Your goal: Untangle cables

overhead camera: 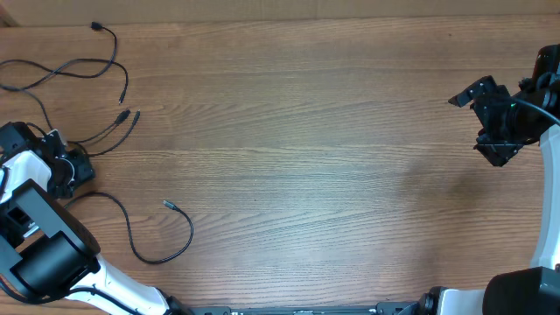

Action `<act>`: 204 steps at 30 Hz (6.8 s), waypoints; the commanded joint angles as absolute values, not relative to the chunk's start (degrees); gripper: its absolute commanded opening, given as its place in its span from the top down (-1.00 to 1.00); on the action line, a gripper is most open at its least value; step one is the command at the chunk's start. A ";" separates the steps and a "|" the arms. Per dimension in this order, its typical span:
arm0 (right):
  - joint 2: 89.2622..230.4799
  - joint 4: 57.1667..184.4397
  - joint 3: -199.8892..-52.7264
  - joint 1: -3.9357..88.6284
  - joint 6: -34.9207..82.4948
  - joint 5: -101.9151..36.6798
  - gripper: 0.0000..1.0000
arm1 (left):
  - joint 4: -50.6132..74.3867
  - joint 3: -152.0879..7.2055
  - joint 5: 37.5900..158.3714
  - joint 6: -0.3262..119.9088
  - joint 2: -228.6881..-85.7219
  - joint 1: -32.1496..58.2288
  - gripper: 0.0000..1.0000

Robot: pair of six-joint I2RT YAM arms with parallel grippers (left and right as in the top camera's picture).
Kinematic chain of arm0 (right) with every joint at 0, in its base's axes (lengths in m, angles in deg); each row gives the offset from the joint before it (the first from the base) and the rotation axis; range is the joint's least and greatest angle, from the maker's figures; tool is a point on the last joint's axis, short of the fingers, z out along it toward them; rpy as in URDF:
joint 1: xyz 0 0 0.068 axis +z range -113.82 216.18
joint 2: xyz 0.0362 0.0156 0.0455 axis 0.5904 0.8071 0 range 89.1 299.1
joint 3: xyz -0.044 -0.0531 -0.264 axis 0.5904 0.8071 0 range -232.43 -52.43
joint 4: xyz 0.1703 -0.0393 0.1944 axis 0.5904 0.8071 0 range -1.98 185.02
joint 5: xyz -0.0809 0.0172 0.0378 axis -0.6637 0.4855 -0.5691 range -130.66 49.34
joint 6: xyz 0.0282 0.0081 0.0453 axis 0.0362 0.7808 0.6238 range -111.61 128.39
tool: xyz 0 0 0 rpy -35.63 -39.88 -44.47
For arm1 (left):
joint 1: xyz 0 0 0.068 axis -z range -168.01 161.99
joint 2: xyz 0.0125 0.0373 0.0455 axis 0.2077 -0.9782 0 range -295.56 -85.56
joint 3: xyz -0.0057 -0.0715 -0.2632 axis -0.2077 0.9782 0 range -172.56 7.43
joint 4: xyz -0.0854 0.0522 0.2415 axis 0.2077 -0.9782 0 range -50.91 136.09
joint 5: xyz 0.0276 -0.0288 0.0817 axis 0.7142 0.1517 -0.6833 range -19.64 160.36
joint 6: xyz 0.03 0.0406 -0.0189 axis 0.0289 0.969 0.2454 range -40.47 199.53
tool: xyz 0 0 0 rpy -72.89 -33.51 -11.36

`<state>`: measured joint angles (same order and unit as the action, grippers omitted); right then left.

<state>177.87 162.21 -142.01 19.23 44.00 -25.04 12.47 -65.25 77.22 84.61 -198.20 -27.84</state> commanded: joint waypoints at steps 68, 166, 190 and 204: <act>177.30 162.04 -142.86 19.17 43.98 -25.63 -1.00 | -18.90 -70.26 72.82 67.04 -198.33 -27.63 0.29; 177.30 162.04 -142.86 19.17 43.98 -25.63 -1.00 | -22.24 -89.95 74.57 73.51 -198.29 -22.42 -0.20; 177.30 162.04 -142.86 19.17 43.98 -25.63 -1.00 | -49.43 -90.52 109.15 88.00 -190.98 -3.98 -0.76; 177.30 162.04 -142.86 19.17 43.98 -25.63 -1.00 | -49.89 -87.09 80.95 63.89 -169.54 2.71 -0.81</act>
